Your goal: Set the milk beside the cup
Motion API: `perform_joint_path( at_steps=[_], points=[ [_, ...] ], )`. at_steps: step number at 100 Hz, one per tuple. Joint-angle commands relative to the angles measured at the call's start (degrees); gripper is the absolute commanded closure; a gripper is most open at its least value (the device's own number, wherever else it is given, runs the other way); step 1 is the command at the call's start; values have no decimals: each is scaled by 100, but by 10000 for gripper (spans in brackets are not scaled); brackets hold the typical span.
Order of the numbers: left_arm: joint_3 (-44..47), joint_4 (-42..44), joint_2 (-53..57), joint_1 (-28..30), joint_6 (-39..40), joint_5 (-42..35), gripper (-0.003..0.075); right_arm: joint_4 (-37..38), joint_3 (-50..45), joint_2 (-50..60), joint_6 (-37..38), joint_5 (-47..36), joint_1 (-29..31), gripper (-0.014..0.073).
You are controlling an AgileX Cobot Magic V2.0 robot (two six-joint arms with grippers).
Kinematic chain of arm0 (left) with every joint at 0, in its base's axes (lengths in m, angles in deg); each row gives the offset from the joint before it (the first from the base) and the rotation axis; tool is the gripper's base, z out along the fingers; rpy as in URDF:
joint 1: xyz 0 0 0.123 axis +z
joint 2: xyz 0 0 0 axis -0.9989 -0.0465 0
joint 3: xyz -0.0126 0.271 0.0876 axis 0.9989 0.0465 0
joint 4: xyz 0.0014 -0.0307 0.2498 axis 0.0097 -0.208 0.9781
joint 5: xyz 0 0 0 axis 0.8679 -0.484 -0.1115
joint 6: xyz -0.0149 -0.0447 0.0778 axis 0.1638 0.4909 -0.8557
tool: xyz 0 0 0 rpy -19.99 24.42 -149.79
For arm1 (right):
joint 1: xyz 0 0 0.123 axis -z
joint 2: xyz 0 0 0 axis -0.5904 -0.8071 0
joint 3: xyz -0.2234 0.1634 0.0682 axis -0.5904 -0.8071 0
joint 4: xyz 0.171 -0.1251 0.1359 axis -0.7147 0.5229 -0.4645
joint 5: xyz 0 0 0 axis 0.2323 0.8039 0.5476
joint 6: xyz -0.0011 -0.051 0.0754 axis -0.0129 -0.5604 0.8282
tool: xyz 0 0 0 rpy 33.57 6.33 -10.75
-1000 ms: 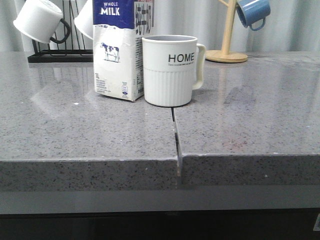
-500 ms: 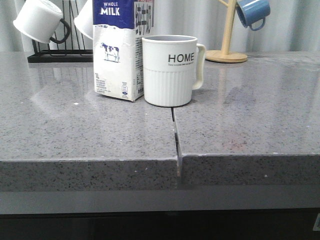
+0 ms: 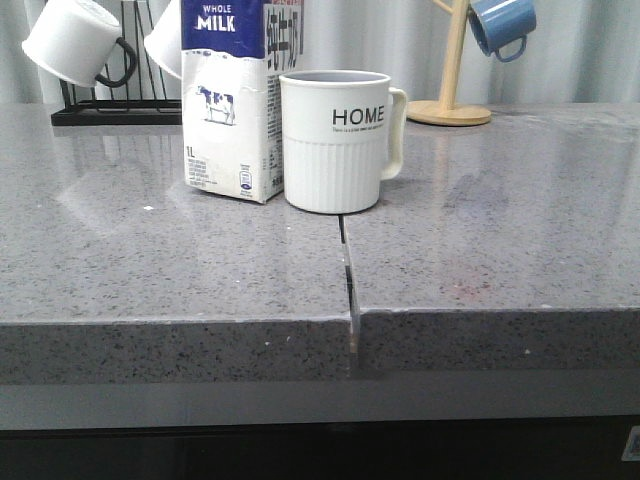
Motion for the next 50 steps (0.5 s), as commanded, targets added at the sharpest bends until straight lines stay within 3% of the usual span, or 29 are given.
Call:
perform_joint_path(
  at_steps=[1, 50],
  points=[
    [235, 0, 189, -2, 23, -494, 741, 105, 55, 336, 70, -309, 208, 577],
    [235, 0, 189, -2, 23, -494, 741, 105, 61, 284, 70, -235, 215, 577]
  ],
)
